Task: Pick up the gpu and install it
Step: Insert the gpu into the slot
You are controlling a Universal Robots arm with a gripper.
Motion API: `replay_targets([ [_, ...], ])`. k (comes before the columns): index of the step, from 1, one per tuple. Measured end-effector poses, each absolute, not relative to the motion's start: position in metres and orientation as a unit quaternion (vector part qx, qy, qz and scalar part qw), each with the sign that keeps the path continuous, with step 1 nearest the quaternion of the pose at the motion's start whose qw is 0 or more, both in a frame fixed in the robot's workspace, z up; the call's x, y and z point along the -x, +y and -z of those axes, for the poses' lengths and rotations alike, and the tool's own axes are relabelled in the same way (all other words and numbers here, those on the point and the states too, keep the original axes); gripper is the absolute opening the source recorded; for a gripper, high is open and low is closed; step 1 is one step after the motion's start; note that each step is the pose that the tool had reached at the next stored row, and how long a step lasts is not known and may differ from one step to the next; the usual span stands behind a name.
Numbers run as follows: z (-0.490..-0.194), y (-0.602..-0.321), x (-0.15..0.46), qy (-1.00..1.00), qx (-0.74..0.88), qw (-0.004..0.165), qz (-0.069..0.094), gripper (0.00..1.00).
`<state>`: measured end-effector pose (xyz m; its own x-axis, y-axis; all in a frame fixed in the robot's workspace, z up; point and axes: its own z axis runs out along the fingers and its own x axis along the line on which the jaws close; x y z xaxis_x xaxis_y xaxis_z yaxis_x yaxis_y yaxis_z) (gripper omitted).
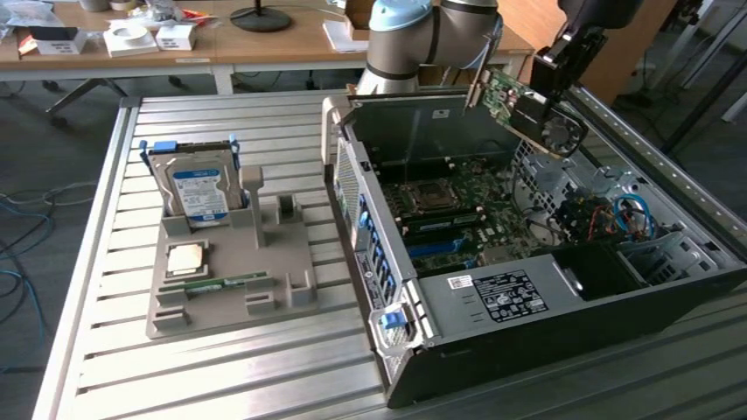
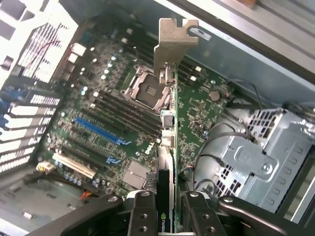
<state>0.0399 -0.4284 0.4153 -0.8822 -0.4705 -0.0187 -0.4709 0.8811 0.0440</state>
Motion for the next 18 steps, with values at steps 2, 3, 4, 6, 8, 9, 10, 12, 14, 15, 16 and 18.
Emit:
replay_targets([
  [2, -0.415, -0.4284, -0.04, 0.966, 0.258, 0.003, -0.024, 0.26],
  [3, -0.4148, -0.4284, -0.0399, 0.964, 0.266, 0.003, -0.023, 0.26],
  [4, -0.4147, -0.4284, -0.0399, 0.962, 0.273, 0.003, -0.023, 0.26],
  [6, -0.4144, -0.4284, -0.0399, 0.957, 0.288, 0.003, -0.023, 0.26],
  [8, -0.4142, -0.4284, -0.0399, 0.953, 0.302, 0.002, -0.023, 0.26],
  [9, -0.4141, -0.4284, -0.0399, 0.95, 0.31, 0.002, -0.023, 0.26],
  [10, -0.414, -0.4284, -0.0399, 0.948, 0.317, 0.002, -0.023, 0.26],
  [12, -0.4138, -0.4284, -0.0399, 0.943, 0.332, 0.001, -0.023, 0.26],
  [14, -0.4135, -0.4284, -0.0399, 0.937, 0.348, 0.001, -0.024, 0.26],
  [15, -0.4134, -0.4284, -0.04, 0.934, 0.356, 0.001, -0.023, 0.26],
  [16, -0.4133, -0.4284, -0.0399, 0.931, 0.364, 0.001, -0.023, 0.26],
  [18, -0.413, -0.4284, -0.0399, 0.925, 0.378, 0.0, -0.023, 0.26],
])
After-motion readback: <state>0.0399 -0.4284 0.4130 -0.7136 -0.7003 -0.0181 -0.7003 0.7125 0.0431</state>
